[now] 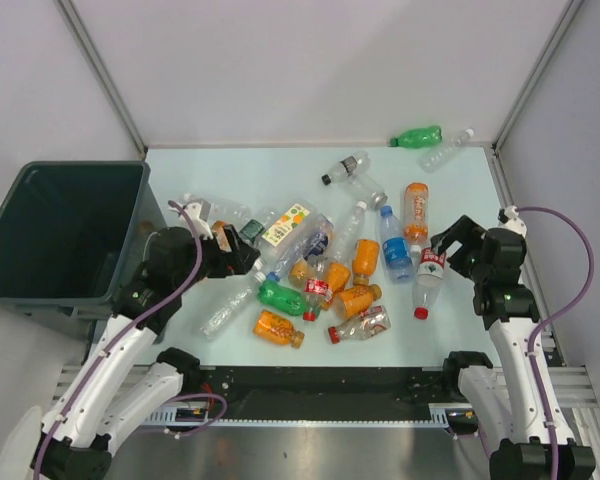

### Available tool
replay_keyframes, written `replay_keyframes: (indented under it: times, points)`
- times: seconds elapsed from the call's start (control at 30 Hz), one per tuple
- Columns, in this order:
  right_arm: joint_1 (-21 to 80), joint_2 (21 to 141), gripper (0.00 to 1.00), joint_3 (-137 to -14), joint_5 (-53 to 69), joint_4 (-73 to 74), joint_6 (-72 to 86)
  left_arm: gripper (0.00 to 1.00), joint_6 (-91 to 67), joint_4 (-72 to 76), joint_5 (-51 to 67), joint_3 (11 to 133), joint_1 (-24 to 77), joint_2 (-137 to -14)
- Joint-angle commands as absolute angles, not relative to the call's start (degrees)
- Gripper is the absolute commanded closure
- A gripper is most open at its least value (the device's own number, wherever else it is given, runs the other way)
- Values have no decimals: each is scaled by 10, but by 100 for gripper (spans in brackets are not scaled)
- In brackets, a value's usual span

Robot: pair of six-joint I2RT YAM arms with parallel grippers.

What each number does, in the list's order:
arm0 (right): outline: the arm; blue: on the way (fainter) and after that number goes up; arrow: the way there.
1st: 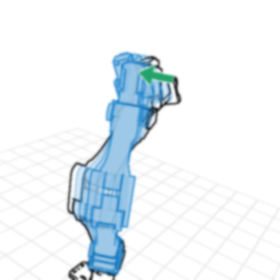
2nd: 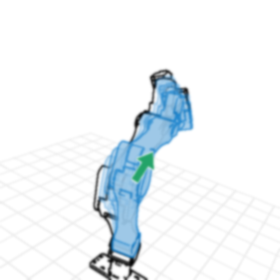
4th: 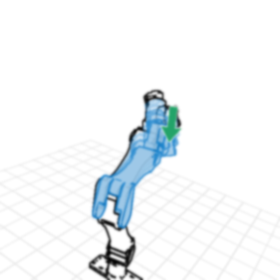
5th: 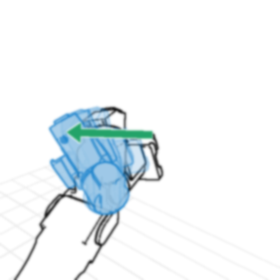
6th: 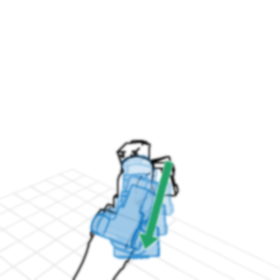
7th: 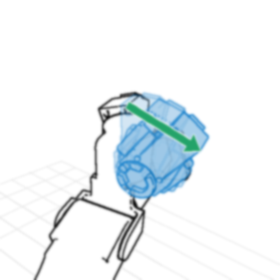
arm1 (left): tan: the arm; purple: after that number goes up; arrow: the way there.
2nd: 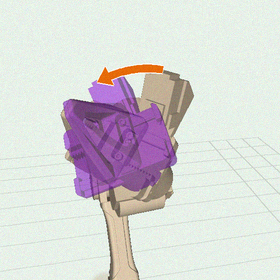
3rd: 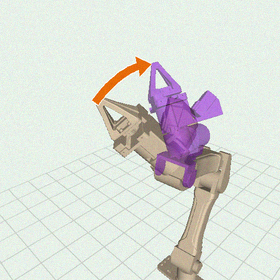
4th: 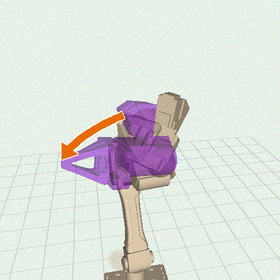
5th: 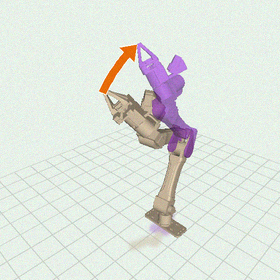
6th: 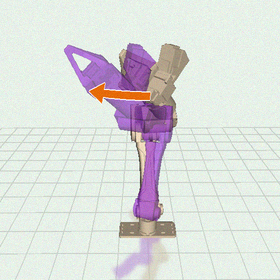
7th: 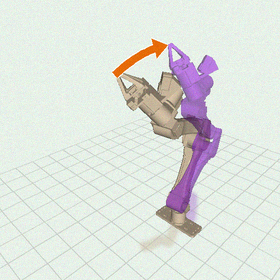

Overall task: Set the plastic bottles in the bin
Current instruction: Pick up the plastic bottle at the center of the board.

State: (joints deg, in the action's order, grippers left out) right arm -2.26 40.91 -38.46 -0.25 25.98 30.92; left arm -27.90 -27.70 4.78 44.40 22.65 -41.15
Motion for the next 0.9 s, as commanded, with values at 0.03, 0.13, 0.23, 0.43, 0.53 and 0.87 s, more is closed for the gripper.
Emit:
replay_keyframes:
  times: [0.03, 0.13, 0.23, 0.43, 0.53, 0.87]
  points:
    - [-25, 421, 0, -407, 47, 284, 308, 0, -315, -324, 108, 468, 254, -401]
    - [-24, 429, 0, -407, 47, 302, 312, 0, -375, -364, 68, 465, 312, -413]
    - [-24, 426, 0, -407, 43, 318, 321, 0, -434, -407, -16, 448, 385, -420]
    - [-23, 403, 0, -407, 33, 346, 331, 0, -604, -449, -93, 379, 497, -381]
    - [-23, 394, 0, -407, 30, 358, 337, 1, -683, -450, -137, 361, 554, -375]
    - [-22, 392, 0, -407, 28, 379, 338, 1, -832, -504, -204, 381, 648, -470]
